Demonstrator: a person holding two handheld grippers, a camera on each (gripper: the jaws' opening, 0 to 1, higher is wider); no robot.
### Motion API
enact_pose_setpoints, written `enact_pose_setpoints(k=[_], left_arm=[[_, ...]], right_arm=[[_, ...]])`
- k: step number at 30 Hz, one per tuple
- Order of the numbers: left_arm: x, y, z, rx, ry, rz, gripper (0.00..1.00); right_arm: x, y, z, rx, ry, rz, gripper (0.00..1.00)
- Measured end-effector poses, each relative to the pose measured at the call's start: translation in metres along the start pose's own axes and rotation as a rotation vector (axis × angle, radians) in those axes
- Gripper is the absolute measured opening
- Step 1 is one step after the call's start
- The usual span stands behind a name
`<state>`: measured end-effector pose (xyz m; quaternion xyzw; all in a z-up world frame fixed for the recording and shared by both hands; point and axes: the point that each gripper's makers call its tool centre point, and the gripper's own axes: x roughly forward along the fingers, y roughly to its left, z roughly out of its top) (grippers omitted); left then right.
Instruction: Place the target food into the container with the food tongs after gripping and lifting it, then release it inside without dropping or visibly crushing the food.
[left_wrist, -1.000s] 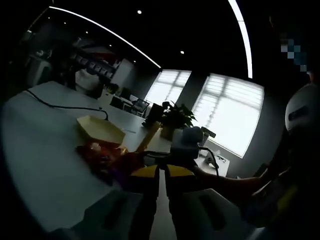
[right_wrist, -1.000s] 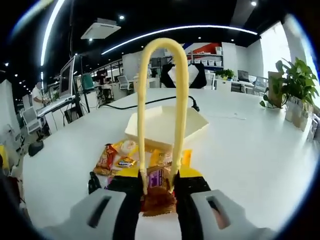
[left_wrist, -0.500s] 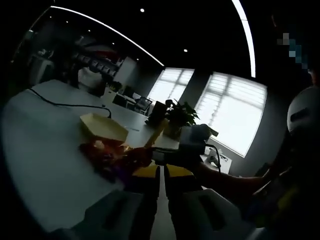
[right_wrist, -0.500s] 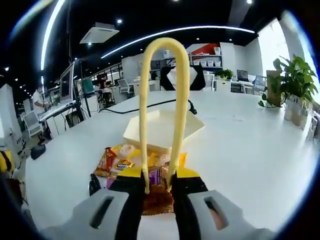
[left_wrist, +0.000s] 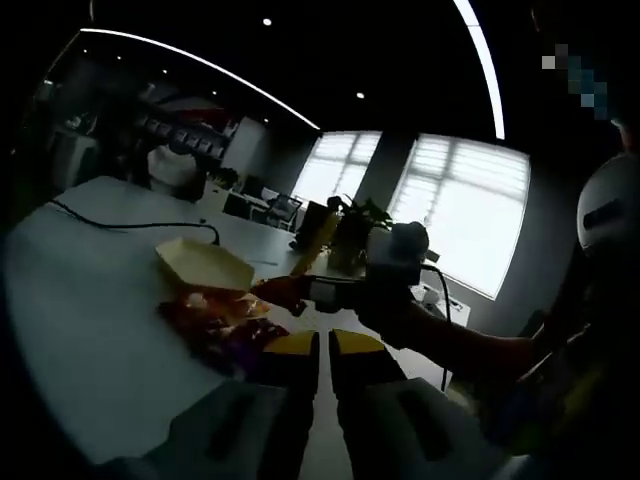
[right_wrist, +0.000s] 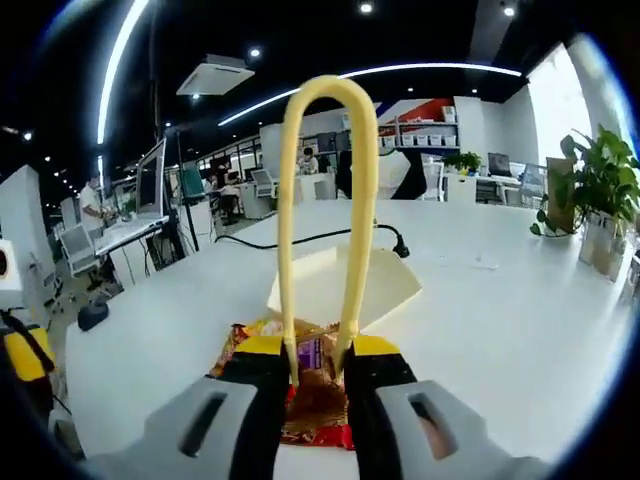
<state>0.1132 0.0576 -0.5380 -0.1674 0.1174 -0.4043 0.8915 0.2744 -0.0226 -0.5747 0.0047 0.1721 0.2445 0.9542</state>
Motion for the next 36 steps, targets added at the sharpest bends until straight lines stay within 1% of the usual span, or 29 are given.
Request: enact_pose_setpoints(k=[3,6,11,13,17,20,22,23,26,28,29,30,31,32,33,36], left_arm=[[0.001,0.001,-0.003,0.012,0.012,0.007,0.05],[0.001,-0.001,-0.003,0.007,0.015,0.005,0.05],[-0.002,0.000,-0.005,0.036,0.042,0.018,0.05],[-0.003,0.000,-0.007,0.037,0.049,0.019,0.05],[-0.004,0.002,-0.007,0.023,0.045,0.025,0.05],[-0.005,0.006,-0.007,0.014,0.045,0.034,0.05],[-0.005,0.005,-0.008,0.017,0.047,0.038,0.05],[-0.006,0.004,-0.008,0.017,0.047,0.038,0.05],[-0.006,0.001,-0.010,0.022,0.057,0.035,0.05],[-0.006,-0.001,-0.012,0.036,0.073,0.042,0.05],[-0.007,-0.001,-0.013,0.054,0.088,0.056,0.05],[-0.007,-0.002,-0.010,0.070,0.083,0.067,0.04],[-0.006,-0.004,-0.008,0.083,0.077,0.065,0.04],[-0.005,-0.005,-0.006,0.082,0.077,0.064,0.04],[-0.004,-0.006,-0.004,0.085,0.078,0.066,0.04],[-0.003,-0.008,-0.002,0.095,0.076,0.063,0.04]], right_arm=[[0.004,-0.003,0.015,-0.013,-0.024,0.004,0.17],[0.009,-0.004,0.023,-0.007,-0.037,0.018,0.17],[0.029,-0.012,0.039,0.012,-0.054,0.032,0.17],[0.039,-0.014,0.044,0.025,-0.050,0.061,0.17],[0.059,-0.022,0.052,0.005,-0.048,0.063,0.17],[0.073,-0.027,0.052,0.000,-0.036,0.062,0.17],[0.080,-0.030,0.051,-0.038,-0.023,0.060,0.17],[0.084,-0.030,0.050,-0.070,-0.018,0.067,0.17],[0.091,-0.033,0.050,-0.066,-0.018,0.063,0.17],[0.096,-0.034,0.049,-0.047,-0.014,0.063,0.18],[0.098,-0.034,0.047,-0.050,-0.015,0.062,0.20],[0.099,-0.035,0.048,-0.066,-0.033,0.064,0.24],[0.102,-0.034,0.050,-0.102,-0.054,0.076,0.26],[0.104,-0.038,0.043,-0.099,-0.019,0.061,0.26],[0.103,-0.041,0.042,-0.097,-0.007,0.047,0.26],[0.100,-0.040,0.042,-0.094,-0.014,0.054,0.26]])
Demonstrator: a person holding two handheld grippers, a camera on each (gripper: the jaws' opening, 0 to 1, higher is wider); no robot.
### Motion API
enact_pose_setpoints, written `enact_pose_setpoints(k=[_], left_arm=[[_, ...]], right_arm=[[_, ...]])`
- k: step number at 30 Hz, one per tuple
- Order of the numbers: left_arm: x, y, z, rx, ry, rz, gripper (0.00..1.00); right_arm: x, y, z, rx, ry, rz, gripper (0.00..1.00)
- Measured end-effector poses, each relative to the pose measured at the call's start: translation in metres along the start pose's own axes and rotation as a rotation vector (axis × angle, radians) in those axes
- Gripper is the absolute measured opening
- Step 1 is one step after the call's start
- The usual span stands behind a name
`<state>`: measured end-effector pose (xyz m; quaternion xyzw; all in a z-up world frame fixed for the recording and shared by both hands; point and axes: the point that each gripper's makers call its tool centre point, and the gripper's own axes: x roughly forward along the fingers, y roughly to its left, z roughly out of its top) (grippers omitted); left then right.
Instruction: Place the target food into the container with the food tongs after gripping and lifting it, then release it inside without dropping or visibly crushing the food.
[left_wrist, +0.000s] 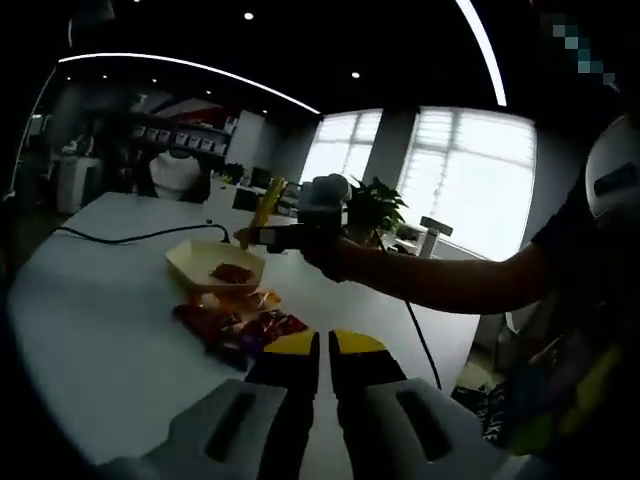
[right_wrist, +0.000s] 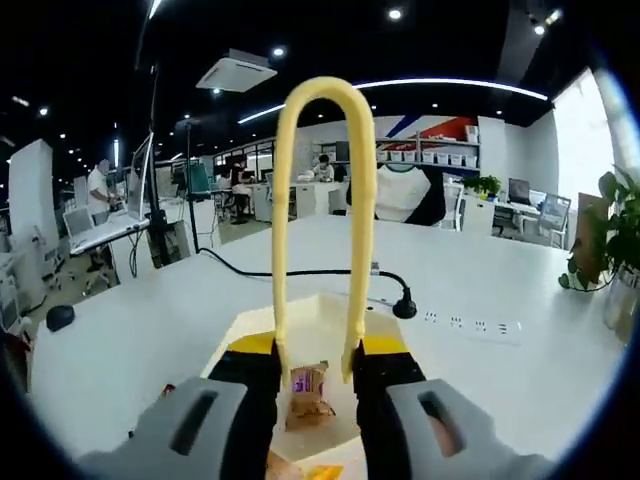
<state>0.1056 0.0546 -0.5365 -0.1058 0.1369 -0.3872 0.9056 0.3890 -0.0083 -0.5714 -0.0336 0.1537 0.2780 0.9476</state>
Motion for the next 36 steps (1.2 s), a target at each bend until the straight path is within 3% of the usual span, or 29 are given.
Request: enact_pose_setpoints(k=[10,15,18,27,28,33,36], left_arm=[[0.001,-0.008,0.001,-0.016,-0.007,-0.026,0.05],[0.000,-0.004,0.002,-0.003,-0.015,-0.006,0.06],[-0.001,-0.004,0.000,0.011,-0.004,0.000,0.06],[0.000,-0.001,-0.005,0.068,0.022,0.030,0.12],[0.000,0.000,-0.006,0.104,0.031,0.040,0.14],[0.001,0.000,-0.005,0.118,0.024,0.051,0.24],[-0.002,0.008,-0.003,0.169,0.024,0.109,0.37]], right_arm=[[-0.014,0.006,-0.001,-0.013,0.019,0.018,0.27],[-0.026,0.017,-0.003,-0.031,0.020,0.015,0.27],[-0.035,0.020,0.006,-0.059,-0.021,0.005,0.27],[-0.058,0.034,0.006,-0.042,-0.029,0.034,0.27],[-0.060,0.036,0.004,-0.044,-0.029,0.035,0.27],[-0.069,0.044,0.001,-0.047,-0.021,0.049,0.27],[-0.076,0.048,-0.001,-0.042,-0.024,0.052,0.28]])
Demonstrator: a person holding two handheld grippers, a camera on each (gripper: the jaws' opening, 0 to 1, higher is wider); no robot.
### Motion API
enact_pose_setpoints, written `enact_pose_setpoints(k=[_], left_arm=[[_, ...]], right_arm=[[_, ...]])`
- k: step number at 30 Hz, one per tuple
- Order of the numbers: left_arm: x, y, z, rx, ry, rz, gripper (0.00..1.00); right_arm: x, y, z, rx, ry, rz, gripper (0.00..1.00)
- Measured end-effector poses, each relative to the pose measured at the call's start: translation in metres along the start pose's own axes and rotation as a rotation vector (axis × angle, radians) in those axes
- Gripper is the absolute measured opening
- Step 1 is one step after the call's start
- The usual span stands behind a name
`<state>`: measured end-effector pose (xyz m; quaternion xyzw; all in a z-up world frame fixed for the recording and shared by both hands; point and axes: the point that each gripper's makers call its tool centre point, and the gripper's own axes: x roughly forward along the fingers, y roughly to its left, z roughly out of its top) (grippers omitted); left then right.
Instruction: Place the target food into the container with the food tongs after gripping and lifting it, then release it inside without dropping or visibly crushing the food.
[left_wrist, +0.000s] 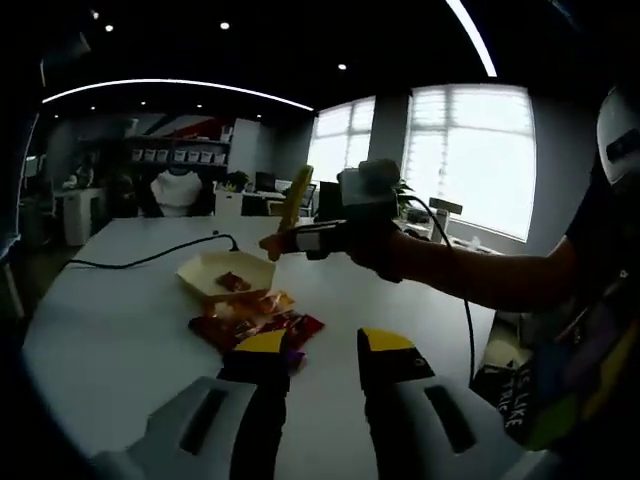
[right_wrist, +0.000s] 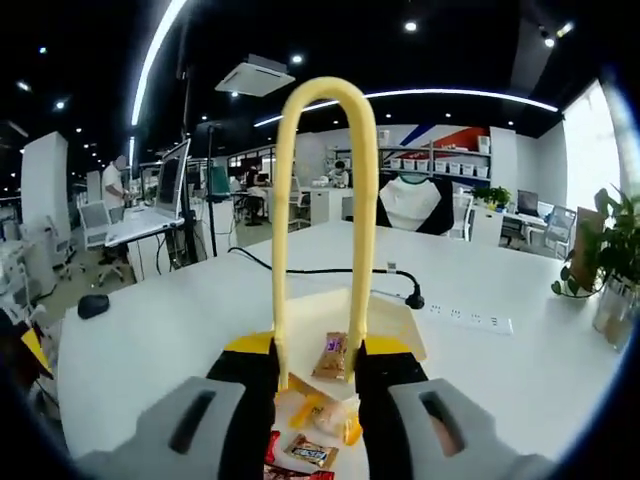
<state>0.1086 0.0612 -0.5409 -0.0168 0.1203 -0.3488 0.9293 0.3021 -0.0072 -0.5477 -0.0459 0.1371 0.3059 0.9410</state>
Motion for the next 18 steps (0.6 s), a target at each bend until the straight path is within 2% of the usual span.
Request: enact_pose_setpoints(k=[2,4,5,6,11,14,18], left_arm=[[-0.001,0.004,0.000,0.009,-0.001,0.022,0.46],[-0.002,0.007,0.000,0.009,0.002,0.033,0.50],[-0.004,0.010,-0.002,0.013,0.012,0.042,0.50],[-0.008,0.018,-0.002,0.018,0.023,0.082,0.51],[-0.017,0.031,-0.001,0.015,0.017,0.144,0.67],[-0.020,0.034,-0.004,0.018,0.035,0.151,0.65],[-0.020,0.036,-0.002,0.016,0.028,0.162,0.69]], right_arm=[[-0.002,0.005,-0.002,0.003,-0.001,0.007,0.28],[-0.003,0.009,-0.004,0.001,0.001,0.011,0.28],[-0.005,0.015,-0.004,-0.015,-0.022,0.038,0.28],[-0.006,0.021,-0.004,-0.009,-0.039,0.059,0.28],[-0.007,0.030,-0.020,0.008,-0.013,0.058,0.28],[-0.006,0.036,-0.031,0.005,0.010,0.064,0.28],[-0.005,0.039,-0.040,-0.009,0.028,0.062,0.28]])
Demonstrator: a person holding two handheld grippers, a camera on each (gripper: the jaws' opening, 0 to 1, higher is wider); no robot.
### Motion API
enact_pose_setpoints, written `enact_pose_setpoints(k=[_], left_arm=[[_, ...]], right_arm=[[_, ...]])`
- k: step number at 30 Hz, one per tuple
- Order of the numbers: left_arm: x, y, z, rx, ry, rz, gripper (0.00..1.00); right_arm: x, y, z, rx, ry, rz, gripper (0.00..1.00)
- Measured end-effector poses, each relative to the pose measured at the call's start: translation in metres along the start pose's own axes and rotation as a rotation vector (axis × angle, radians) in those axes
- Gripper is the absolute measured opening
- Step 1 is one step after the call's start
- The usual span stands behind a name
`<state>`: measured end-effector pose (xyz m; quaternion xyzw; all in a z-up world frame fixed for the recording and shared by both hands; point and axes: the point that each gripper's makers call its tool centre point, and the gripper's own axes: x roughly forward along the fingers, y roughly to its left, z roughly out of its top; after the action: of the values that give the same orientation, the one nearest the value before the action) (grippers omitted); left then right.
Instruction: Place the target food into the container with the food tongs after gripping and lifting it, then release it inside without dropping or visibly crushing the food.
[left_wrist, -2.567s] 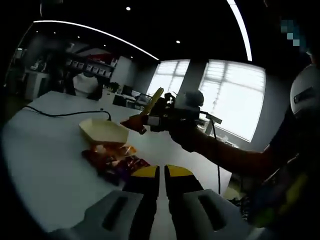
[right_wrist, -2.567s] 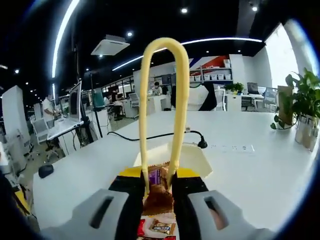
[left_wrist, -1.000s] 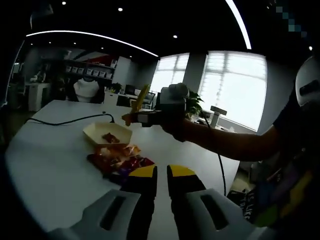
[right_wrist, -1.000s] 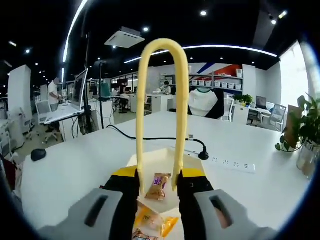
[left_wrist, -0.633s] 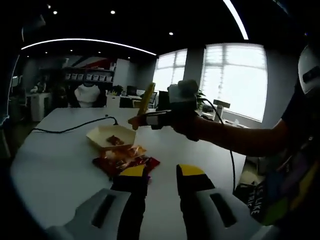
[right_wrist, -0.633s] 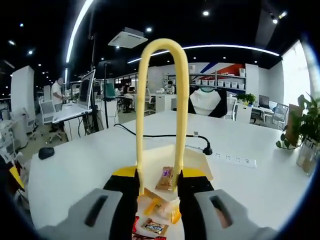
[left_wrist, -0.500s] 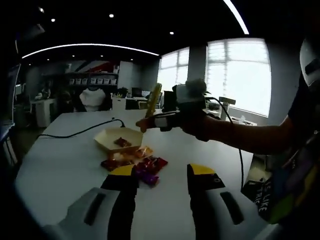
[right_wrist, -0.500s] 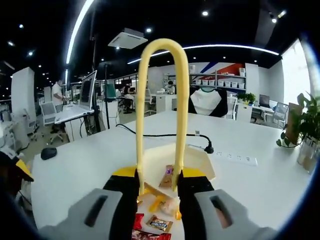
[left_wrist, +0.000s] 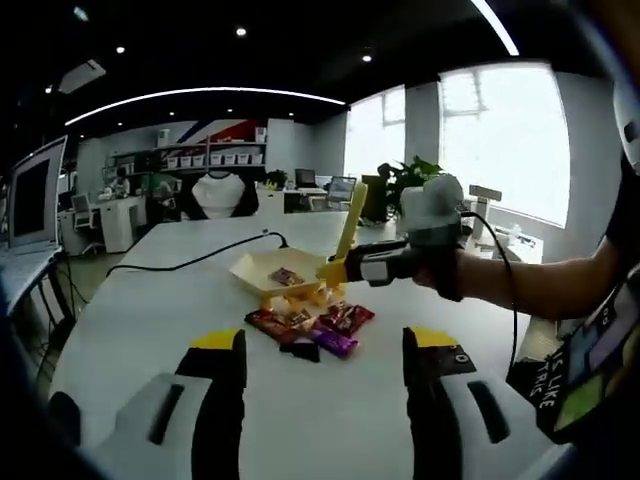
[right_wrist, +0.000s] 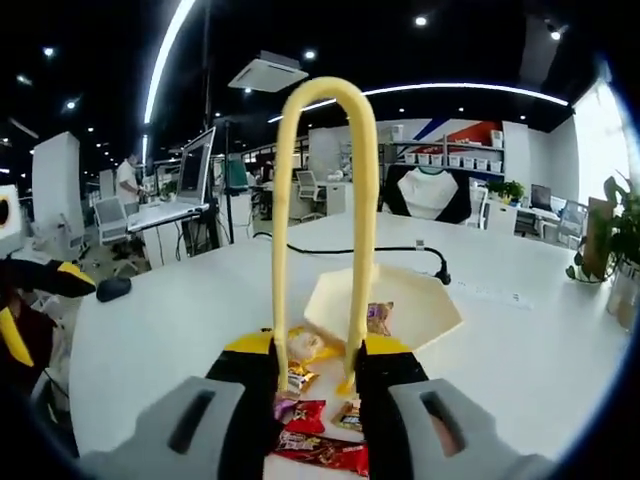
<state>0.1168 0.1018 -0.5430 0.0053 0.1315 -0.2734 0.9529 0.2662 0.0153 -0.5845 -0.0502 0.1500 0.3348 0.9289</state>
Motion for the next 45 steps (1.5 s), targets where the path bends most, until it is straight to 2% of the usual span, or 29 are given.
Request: enact_pose_setpoints(k=[4,7,16,20,24,28,32,34,35,36,37,45], left_arm=[[0.001,0.005,0.004,0.011,-0.017,0.030,0.80],[0.001,0.007,0.007,0.016,-0.026,0.039,0.83],[0.001,0.017,0.010,0.026,-0.044,0.058,0.92],[0.003,0.017,0.010,0.030,-0.046,0.055,0.94],[0.005,0.018,0.010,0.024,-0.058,0.060,1.00],[0.003,0.013,0.019,0.039,-0.115,0.043,1.00],[0.004,0.011,0.017,0.052,-0.094,0.032,1.00],[0.005,0.011,0.014,0.055,-0.083,0.029,0.98],[0.005,0.010,0.014,0.051,-0.082,0.024,0.96],[0.005,0.010,0.014,0.047,-0.086,0.021,0.95],[0.005,0.010,0.014,0.042,-0.091,0.022,0.95],[0.003,0.012,0.010,0.041,-0.078,0.041,0.95]], right_arm=[[0.004,0.002,-0.013,0.005,0.032,-0.001,0.28],[0.006,0.003,-0.024,-0.017,0.059,-0.007,0.28],[0.014,0.006,-0.044,-0.011,0.108,0.008,0.28],[0.015,0.005,-0.051,-0.003,0.122,0.010,0.28],[0.017,0.005,-0.057,-0.009,0.144,0.012,0.27],[0.018,0.003,-0.062,0.010,0.155,0.007,0.26],[0.020,0.004,-0.063,0.018,0.156,0.013,0.24],[0.022,0.013,-0.060,0.101,0.123,0.060,0.22],[0.021,0.009,-0.070,0.122,0.181,0.034,0.21],[0.022,0.006,-0.068,0.053,0.154,0.010,0.20],[0.020,0.007,-0.075,0.052,0.189,0.001,0.19],[0.020,0.005,-0.071,0.061,0.187,0.009,0.17]])
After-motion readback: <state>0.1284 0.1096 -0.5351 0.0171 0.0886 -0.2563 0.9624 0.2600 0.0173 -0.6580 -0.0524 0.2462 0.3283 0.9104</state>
